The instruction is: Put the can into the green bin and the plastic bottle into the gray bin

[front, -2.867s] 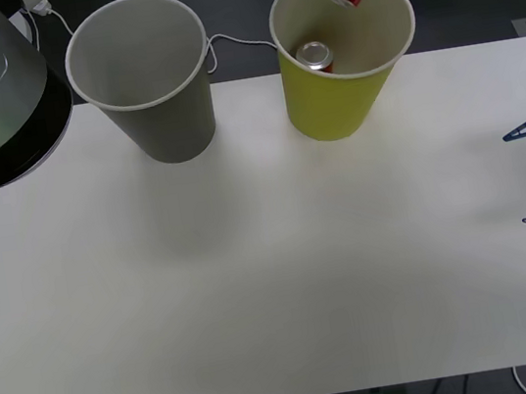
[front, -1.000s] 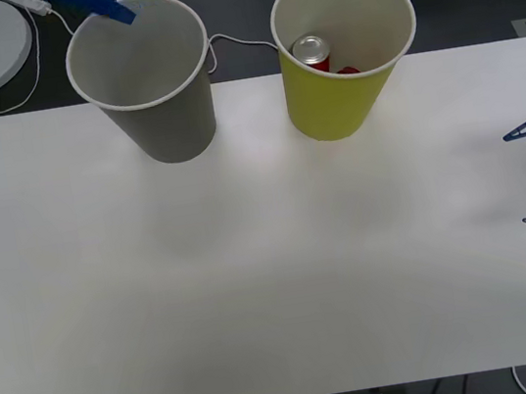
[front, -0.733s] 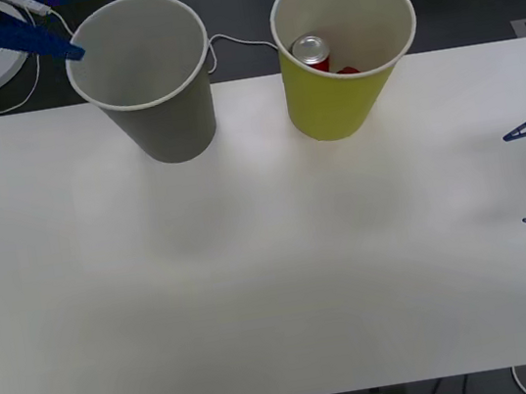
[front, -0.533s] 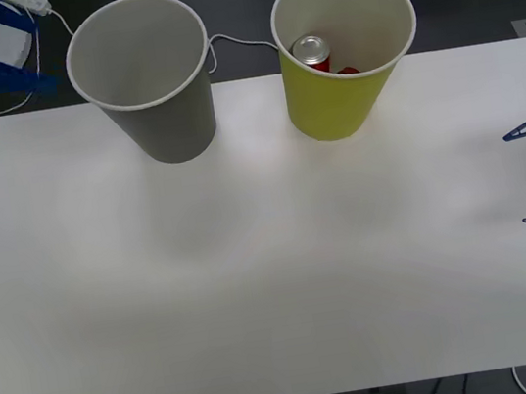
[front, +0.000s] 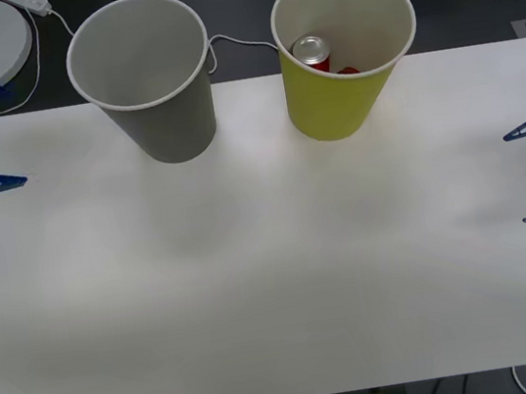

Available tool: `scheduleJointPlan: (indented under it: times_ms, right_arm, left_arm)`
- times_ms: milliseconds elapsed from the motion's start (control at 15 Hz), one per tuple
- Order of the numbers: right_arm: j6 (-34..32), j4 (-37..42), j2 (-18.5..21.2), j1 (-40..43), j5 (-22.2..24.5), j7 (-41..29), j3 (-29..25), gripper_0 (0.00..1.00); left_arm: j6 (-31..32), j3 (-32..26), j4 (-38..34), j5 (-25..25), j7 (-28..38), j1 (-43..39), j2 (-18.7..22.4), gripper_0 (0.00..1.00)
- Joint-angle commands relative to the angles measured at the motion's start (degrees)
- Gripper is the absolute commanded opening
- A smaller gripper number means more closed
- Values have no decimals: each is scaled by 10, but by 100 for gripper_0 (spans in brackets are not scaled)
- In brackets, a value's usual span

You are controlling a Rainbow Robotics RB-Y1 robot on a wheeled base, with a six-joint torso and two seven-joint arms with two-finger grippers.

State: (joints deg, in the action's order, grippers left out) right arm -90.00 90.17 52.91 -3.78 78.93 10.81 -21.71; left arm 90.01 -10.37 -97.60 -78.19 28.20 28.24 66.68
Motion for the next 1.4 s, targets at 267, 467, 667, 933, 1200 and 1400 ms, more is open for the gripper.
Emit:
scheduleJointPlan:
  times_ms: [267, 467, 667, 933, 1200, 1400]
  right_arm:
    - [0, 0, 0, 0, 0, 0, 0, 100]
    - [0, 0, 0, 0, 0, 0, 0, 100]
    - [0, 0, 0, 0, 0, 0, 0, 100]
    - [0, 0, 0, 0, 0, 0, 0, 100]
    - [0, 0, 0, 0, 0, 0, 0, 100]
    - [0, 0, 0, 0, 0, 0, 0, 100]
  left_arm:
    - [0, -13, -7, 4, -130, -77, -29, 100]
    - [0, -12, -7, 4, -184, -110, -41, 100]
    - [0, -13, -29, 6, -200, -154, -49, 100]
    - [-25, -13, -57, 14, -208, -202, -53, 100]
    - [-62, -13, -60, 12, -216, -228, -86, 100]
    - [-77, -13, -64, -3, -215, -231, -96, 100]
